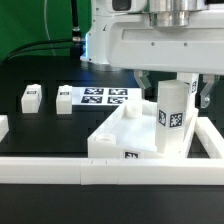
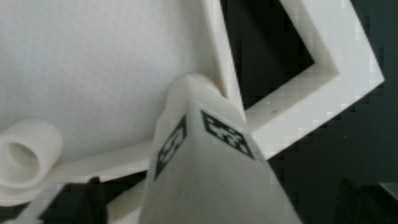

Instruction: Assemble desk

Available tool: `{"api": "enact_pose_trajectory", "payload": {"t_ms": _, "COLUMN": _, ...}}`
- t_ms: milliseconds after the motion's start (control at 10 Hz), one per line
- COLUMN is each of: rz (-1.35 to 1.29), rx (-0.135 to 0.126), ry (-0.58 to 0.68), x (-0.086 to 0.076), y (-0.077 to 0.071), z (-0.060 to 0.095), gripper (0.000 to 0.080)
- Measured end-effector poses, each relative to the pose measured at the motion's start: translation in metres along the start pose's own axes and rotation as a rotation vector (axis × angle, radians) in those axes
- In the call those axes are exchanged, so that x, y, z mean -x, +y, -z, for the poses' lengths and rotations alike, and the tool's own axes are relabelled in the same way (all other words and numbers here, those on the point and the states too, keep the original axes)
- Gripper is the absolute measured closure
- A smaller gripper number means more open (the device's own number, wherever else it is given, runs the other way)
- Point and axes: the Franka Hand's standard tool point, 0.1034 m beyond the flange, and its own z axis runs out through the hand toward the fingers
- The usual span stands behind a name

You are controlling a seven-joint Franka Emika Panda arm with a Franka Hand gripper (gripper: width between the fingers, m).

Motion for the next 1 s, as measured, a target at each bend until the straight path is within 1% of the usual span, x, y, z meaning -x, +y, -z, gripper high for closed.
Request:
{"api": "enact_pose_trajectory", "payload": {"t_ms": 100, "rz": 0.119, "rx": 0.005, "ry": 0.001, "x": 0.0011, "y": -0.0012, "z": -0.0002, "gripper": 0.015}}
{"api": "enact_pose_trajectory", "payload": {"t_ms": 300, "rz": 0.286, "rx": 0.005, "ry": 0.0, "x": -0.0002, "y": 0.0006, "z": -0.0001, "gripper": 0.015}}
{"api": "enact_pose_trajectory", "payload": {"t_ms": 600, "rz": 0.488, "rx": 0.014, "ry": 0.002, "x": 0.0, "y": 0.0009, "z": -0.0003, "gripper": 0.015}}
{"api": "enact_pose_trajectory", "payload": {"t_ms": 900, "rz": 0.653, "rx": 0.015, "ry": 0.001, "x": -0.0011, "y": 0.0024, "z": -0.0003, "gripper": 0.015}}
{"api": "enact_pose_trajectory", "payload": {"t_ms": 1000, "rz": 0.652, "rx": 0.015, "ry": 0.001, "x": -0.0013, "y": 0.0025, "z": -0.0003, "gripper": 0.0272}}
